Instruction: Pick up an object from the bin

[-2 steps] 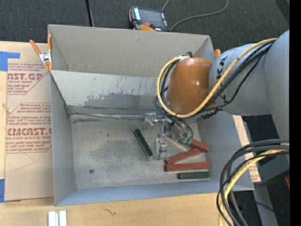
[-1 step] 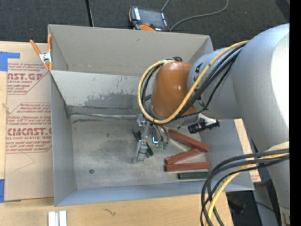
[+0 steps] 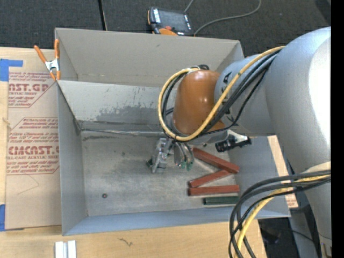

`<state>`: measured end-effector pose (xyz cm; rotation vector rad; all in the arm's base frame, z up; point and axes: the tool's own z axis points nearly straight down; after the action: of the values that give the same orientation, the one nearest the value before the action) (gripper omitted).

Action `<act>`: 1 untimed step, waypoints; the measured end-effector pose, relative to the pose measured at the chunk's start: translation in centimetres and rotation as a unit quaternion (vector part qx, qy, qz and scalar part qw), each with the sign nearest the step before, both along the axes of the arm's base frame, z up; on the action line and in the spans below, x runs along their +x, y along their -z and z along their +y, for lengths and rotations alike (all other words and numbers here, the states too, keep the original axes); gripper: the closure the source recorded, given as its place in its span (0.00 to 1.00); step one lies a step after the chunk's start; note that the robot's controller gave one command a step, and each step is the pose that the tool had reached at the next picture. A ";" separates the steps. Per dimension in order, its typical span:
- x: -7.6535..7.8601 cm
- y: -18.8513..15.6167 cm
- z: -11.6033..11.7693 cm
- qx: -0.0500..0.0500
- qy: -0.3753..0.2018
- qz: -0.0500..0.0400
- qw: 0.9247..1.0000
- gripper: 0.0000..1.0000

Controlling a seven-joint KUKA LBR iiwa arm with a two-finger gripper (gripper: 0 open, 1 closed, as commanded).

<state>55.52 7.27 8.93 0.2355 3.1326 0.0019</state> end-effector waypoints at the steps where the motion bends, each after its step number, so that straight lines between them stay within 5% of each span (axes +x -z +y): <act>1: 3.2 -1.2 -8.8 -0.003 0.007 -0.003 1.000 1.00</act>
Offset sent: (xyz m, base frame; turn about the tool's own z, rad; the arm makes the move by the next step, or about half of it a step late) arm 0.0301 -0.0825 0.0112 0.0071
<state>58.70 -1.52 10.12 0.2565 3.1254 -0.0059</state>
